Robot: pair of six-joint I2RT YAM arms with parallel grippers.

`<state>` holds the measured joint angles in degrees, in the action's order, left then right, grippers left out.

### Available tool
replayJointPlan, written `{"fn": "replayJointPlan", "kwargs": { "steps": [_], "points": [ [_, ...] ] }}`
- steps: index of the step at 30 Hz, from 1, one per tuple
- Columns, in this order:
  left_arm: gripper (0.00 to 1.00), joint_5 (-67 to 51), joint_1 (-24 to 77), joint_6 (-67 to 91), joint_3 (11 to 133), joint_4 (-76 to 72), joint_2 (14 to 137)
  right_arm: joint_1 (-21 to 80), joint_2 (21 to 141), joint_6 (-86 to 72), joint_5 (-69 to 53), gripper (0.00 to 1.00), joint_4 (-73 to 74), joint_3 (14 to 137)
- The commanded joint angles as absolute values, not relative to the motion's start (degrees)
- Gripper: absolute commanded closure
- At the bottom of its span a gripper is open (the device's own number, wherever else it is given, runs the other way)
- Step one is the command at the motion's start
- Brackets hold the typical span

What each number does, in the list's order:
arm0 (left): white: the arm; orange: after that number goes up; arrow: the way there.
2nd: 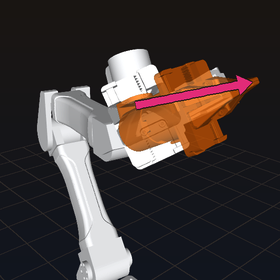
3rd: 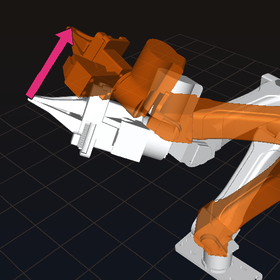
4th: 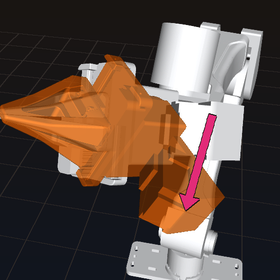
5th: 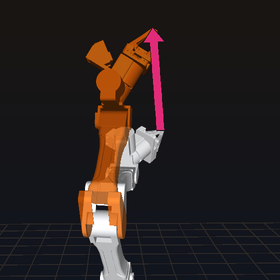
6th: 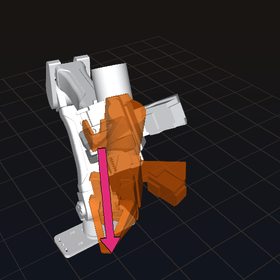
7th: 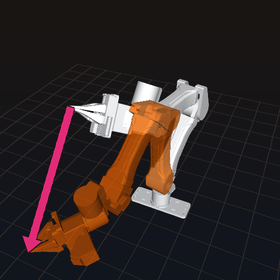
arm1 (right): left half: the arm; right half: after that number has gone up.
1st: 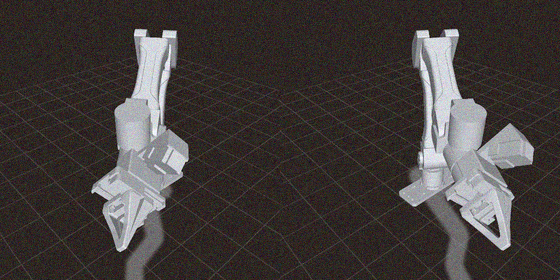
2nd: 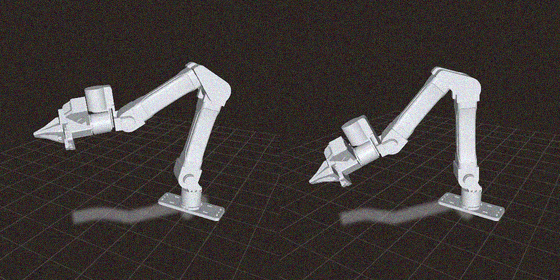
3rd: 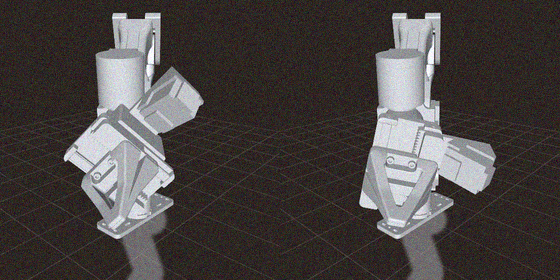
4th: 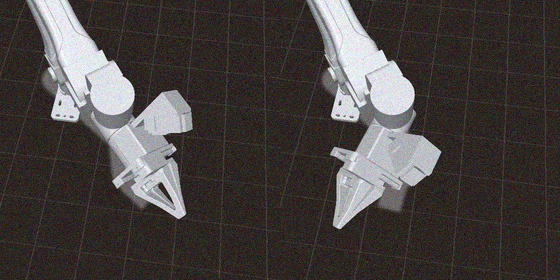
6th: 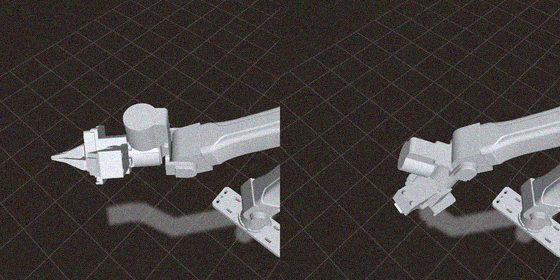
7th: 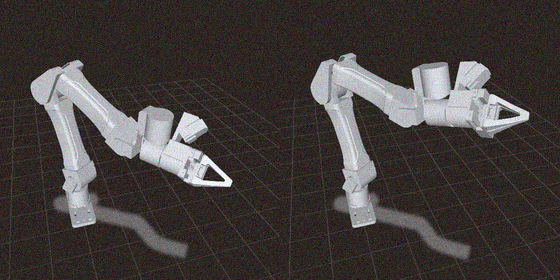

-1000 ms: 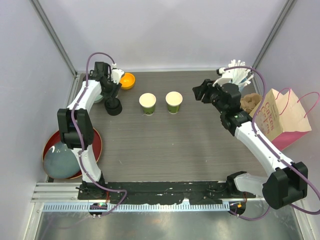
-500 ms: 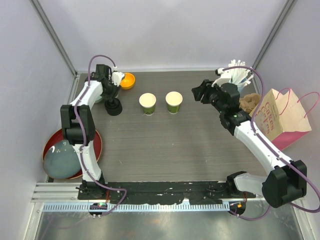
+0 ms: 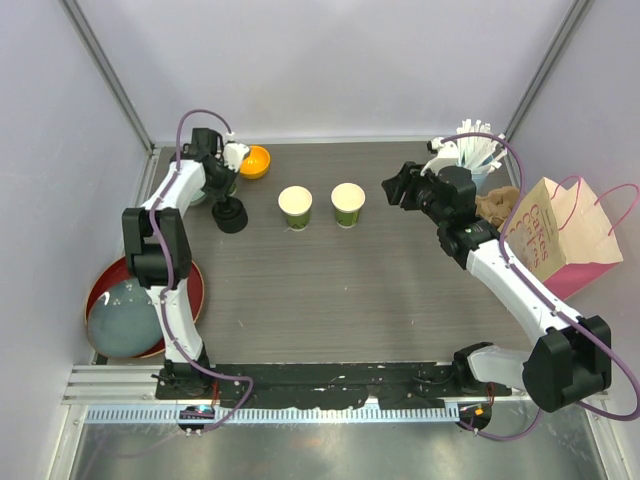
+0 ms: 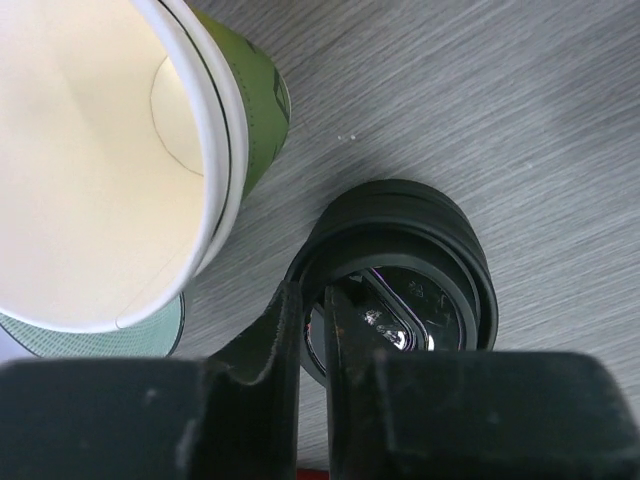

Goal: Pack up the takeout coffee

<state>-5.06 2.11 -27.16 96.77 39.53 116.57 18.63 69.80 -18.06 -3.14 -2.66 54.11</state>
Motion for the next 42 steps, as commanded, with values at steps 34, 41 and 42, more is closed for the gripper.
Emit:
{"fn": "replayJointPlan", "kwargs": {
  "steps": [34,41,42],
  "points": [
    [0.62,-5.72,2.37,-6.51,91.33,31.75,110.66,18.72,68.38,-18.02,-2.99,0.45,-3.60,55.02],
    [0.62,-2.02,2.90,-5.89,92.11,30.15,113.46,18.81,67.85,-17.67,-2.55,0.45,-3.43,54.76],
    [0.62,-2.02,2.90,-5.80,92.28,30.06,113.73,18.72,67.85,-17.67,-2.55,0.45,-3.43,54.67]
  ]
}}
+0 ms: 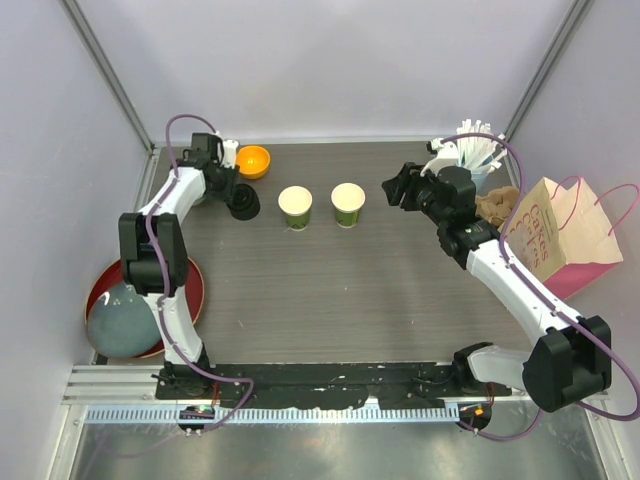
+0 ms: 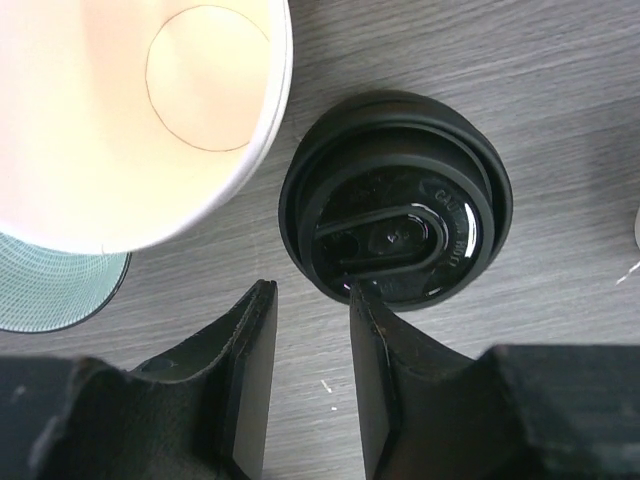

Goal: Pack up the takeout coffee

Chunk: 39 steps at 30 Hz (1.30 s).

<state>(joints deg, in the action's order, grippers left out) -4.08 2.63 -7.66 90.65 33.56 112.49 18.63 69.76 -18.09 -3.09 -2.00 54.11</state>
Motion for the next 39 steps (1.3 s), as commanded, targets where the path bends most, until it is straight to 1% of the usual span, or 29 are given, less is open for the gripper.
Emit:
{"fn": "replayJointPlan", "kwargs": {
  "steps": [1,14,20,25,35,38,39],
  "points": [
    [0.62,-2.02,2.90,-5.71,92.63,30.06,113.99,18.81,67.85,-17.67,-2.55,0.45,-3.43,54.67],
    [0.62,-5.01,2.90,-4.04,94.04,29.62,113.91,18.90,68.12,-17.40,-2.64,0.45,-3.43,54.58],
    [0.62,-5.19,2.90,-1.67,92.55,26.90,112.41,18.90,68.29,-17.32,-2.64,0.45,-3.34,54.58],
    [0.63,-2.90,2.90,-0.97,93.34,26.45,114.52,19.07,68.20,-17.32,-2.64,0.45,-3.25,54.75],
    [0.66,-4.48,2.90,-2.02,94.83,28.56,117.16,19.16,68.29,-17.23,-2.37,0.45,-2.90,55.11],
    [0.73,-4.22,2.90,-2.20,95.10,28.30,117.68,19.25,68.47,-17.31,-2.37,0.45,-2.81,55.20],
    [0.82,-4.39,2.81,-2.20,95.18,28.47,117.77,19.25,68.47,-17.31,-2.37,0.45,-2.73,55.28]
  ]
}}
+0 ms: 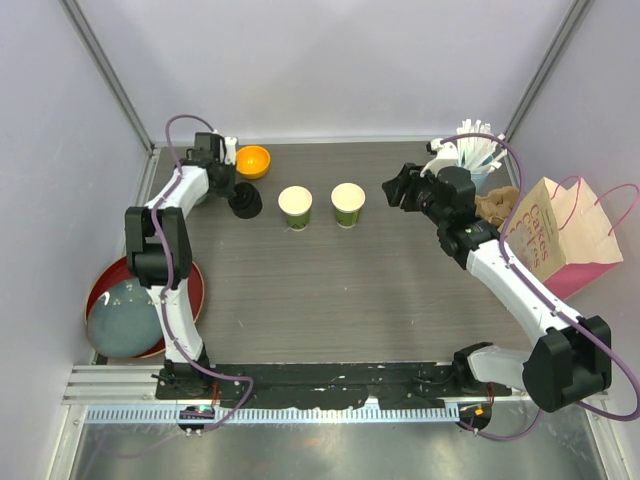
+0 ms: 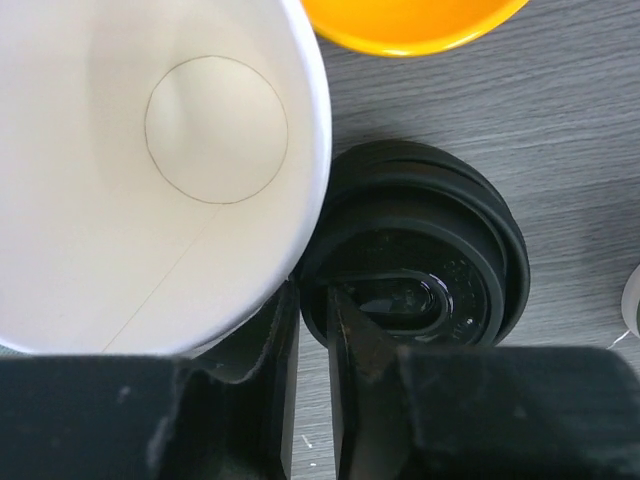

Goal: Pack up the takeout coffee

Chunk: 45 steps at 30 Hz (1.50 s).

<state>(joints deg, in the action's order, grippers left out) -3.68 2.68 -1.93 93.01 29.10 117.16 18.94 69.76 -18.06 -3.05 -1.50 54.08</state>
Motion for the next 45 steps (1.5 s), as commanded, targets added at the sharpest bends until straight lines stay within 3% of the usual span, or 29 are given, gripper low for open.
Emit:
{"fn": "replayJointPlan", "kwargs": {
  "steps": [1,6,29,37,45],
  "points": [
    [0.85,-4.48,2.90,-2.20,95.19,28.48,117.86,19.25,68.47,-17.23,-2.37,0.45,-2.55,55.28],
    [1.00,-4.75,2.90,-2.55,95.10,29.00,117.42,19.16,68.03,-17.05,-1.93,0.45,-2.29,55.28],
    [1.00,-2.72,3.60,-9.49,96.77,38.57,103.81,19.34,66.10,-16.52,-1.23,0.45,-0.36,54.93],
    [1.00,-3.69,15.36,-12.66,103.69,47.54,100.28,19.34,67.32,-14.86,1.76,0.44,7.38,58.88],
    [1.00,-1.41,27.15,-11.16,119.60,55.98,111.25,18.63,75.82,-14.85,-3.93,0.42,9.05,63.18]
  ]
}}
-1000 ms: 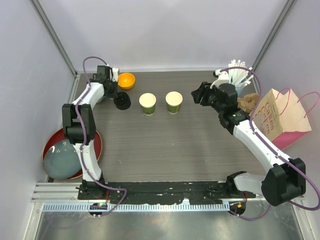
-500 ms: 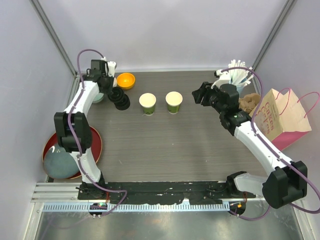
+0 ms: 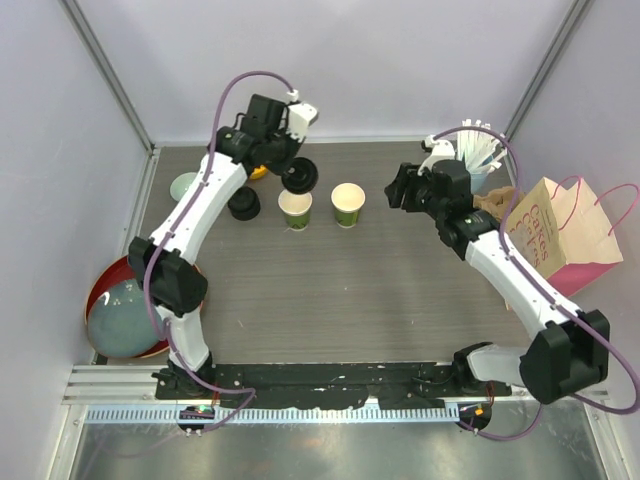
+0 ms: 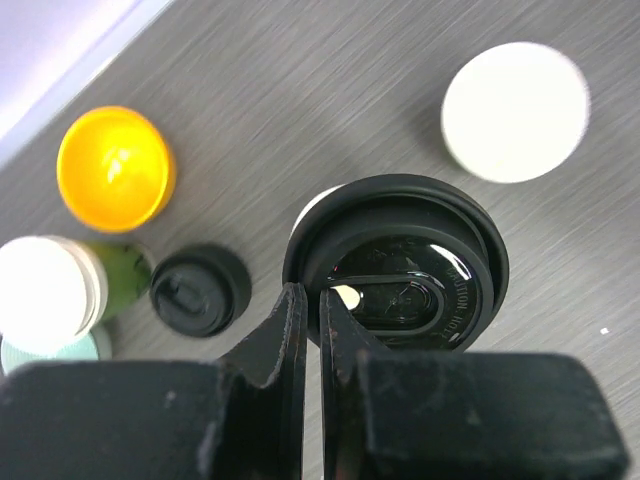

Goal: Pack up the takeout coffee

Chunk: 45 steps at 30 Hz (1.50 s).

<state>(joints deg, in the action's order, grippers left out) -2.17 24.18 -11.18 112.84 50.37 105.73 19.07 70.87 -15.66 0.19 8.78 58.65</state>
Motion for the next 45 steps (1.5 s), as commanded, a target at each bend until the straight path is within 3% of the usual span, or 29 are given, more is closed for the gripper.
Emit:
{"fn": "replayJointPlan", "kwargs": {
  "steps": [1,5,13,45],
  "points": [
    [1.00,-1.23,27.85,-10.99,122.49,56.42,112.49,18.55,76.98,-14.77,-5.52,0.41,9.05,64.24],
    [1.00,-0.44,31.46,-10.90,129.19,58.88,117.50,18.11,82.17,-14.41,-7.56,0.41,10.63,70.12],
    [1.00,-0.44,35.59,-9.14,142.81,61.70,128.31,15.47,84.99,-16.35,-10.19,0.42,10.11,70.58],
    [1.00,2.38,38.06,-9.76,147.57,57.13,137.90,14.85,91.67,-19.60,-14.32,0.42,4.57,69.34]
  ]
}}
